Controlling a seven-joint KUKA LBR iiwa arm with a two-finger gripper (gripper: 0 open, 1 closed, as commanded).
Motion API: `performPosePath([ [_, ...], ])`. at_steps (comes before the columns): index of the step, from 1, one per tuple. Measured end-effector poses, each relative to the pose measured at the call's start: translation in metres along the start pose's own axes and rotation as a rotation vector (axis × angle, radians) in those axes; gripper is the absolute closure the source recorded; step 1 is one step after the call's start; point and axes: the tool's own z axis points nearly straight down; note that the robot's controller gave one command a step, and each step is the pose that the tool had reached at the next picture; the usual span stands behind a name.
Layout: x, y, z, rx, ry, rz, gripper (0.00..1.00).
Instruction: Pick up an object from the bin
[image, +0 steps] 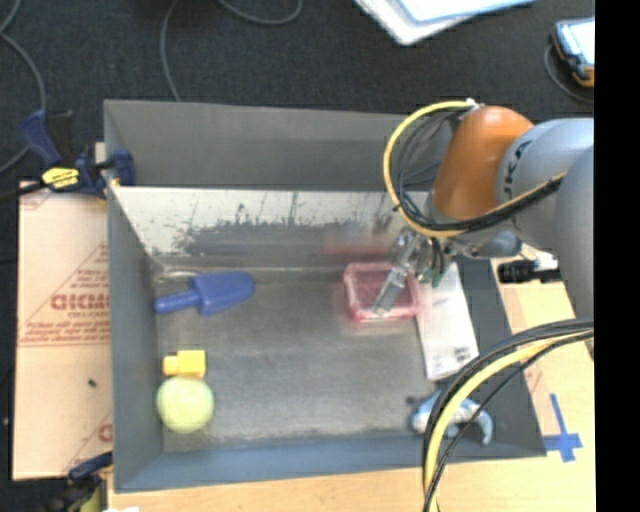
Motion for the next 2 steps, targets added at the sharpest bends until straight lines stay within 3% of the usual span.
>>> performPosePath([
  [1,0.0092,-0.0004,0.0305,0.001,-0.006,-0.552,0.00],
  [2,0.0146,-0.0086,0.0394,-0.003,0.001,-0.104,1.00],
])
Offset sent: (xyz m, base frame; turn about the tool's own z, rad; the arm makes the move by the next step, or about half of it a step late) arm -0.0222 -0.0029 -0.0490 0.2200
